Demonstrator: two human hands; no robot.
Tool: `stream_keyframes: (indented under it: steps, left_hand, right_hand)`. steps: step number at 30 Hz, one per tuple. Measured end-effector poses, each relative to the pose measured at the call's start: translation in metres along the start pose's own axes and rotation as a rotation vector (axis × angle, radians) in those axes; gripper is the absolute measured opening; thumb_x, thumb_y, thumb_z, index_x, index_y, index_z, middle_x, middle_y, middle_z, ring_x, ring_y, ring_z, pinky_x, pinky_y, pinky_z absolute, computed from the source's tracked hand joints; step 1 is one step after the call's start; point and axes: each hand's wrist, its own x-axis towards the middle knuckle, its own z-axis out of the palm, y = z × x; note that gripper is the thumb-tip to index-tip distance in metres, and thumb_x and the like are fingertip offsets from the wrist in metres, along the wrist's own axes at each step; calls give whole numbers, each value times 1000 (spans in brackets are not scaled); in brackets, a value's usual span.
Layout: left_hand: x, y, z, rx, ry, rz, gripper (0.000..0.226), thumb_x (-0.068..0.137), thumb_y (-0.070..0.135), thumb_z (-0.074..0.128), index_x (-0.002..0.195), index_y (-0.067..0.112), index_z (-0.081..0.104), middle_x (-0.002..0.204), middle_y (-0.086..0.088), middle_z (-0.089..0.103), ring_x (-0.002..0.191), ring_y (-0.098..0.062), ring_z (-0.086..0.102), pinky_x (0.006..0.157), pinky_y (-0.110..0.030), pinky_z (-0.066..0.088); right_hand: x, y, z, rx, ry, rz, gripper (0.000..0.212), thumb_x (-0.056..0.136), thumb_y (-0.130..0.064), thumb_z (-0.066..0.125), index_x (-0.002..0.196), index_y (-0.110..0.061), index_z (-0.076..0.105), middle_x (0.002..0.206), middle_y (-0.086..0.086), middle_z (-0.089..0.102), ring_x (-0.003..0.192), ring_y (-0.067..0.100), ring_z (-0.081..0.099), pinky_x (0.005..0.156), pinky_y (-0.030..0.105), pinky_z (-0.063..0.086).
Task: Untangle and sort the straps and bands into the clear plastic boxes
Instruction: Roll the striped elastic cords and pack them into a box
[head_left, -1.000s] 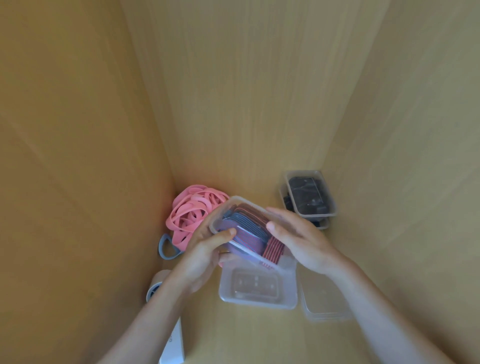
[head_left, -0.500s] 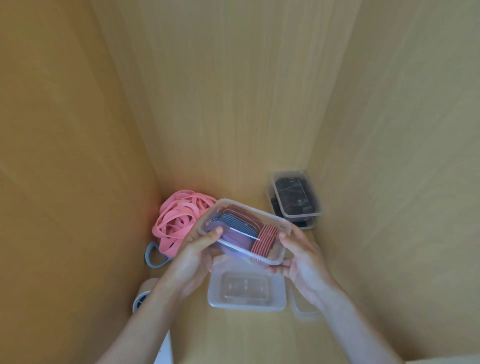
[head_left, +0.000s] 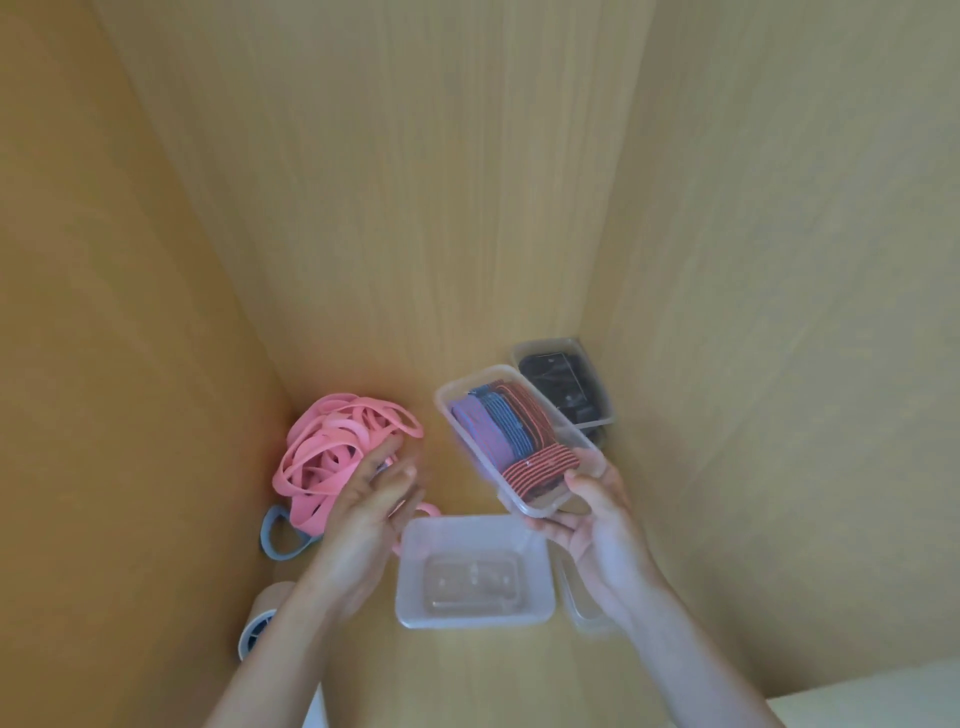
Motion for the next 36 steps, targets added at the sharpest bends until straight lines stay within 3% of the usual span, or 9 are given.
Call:
stream_keyframes:
  steps: [5, 8, 14, 19, 23, 27, 32, 36]
  left_hand:
    - [-9, -9, -7, -35, 41, -34, 43, 91, 2, 58, 135, 5, 55, 127, -20, 67, 123, -29, 62, 104, -36, 51]
    - [-13, -14, -9, -5, 13, -28, 60, 76, 6, 75, 133, 3, 56, 127, -20, 66, 125, -32, 61, 107, -37, 49]
    - [-19, -15, -10, 232, -27, 40, 57, 71, 33, 71, 124, 11, 65, 123, -4, 71, 121, -21, 64, 114, -49, 39]
    - [-20, -11, -14, 253, 5, 75, 59, 65, 42, 70, 117, 13, 69, 117, -5, 73, 118, -22, 65, 113, -53, 40]
    - [-17, -13, -19, 242, 20, 74, 57, 65, 40, 68, 115, 12, 70, 114, -7, 74, 113, -24, 67, 112, -55, 40]
    - [-13, -15, -22, 245, 31, 62, 56, 64, 39, 67, 113, 12, 70, 114, -8, 74, 111, -23, 67, 111, -52, 42]
    - [-8, -20, -25, 286, 49, 67, 39, 77, 19, 57, 112, 10, 70, 111, -7, 74, 111, -24, 67, 106, -47, 47]
    - [-6, -20, -26, 308, 67, 71, 39, 76, 18, 55, 111, 8, 70, 110, -9, 74, 111, -24, 67, 103, -43, 49]
  right_hand:
    - [20, -17, -3, 29, 118, -79, 22, 99, -5, 52, 118, -17, 51, 115, 22, 69, 97, 47, 70, 86, 50, 57]
    - [36, -27, -1, 45, 193, -121, 24, 98, -2, 55, 119, -12, 50, 122, 21, 66, 102, 48, 68, 90, 52, 58]
    - [69, -32, 2, 36, 302, -164, 47, 94, -7, 68, 133, -9, 41, 129, 17, 64, 109, 39, 69, 87, 46, 60]
    - [73, -20, -1, -141, 304, -251, 80, 66, -12, 90, 131, -22, 44, 131, 9, 59, 117, 29, 65, 93, 45, 58]
    - [78, -20, 1, -340, 361, -287, 57, 76, -22, 88, 121, -33, 54, 116, -11, 64, 105, 23, 71, 80, 43, 62]
    - [85, -19, -1, -433, 440, -296, 47, 62, -51, 86, 100, -52, 58, 108, -16, 68, 99, 24, 72, 89, 55, 57]
    - [94, -18, 0, -415, 465, -317, 50, 61, -56, 82, 104, -37, 64, 105, -16, 71, 96, 25, 73, 90, 55, 57]
    - [91, -16, 3, -421, 472, -327, 41, 69, -52, 82, 104, -39, 65, 109, -17, 69, 95, 25, 73, 88, 51, 59]
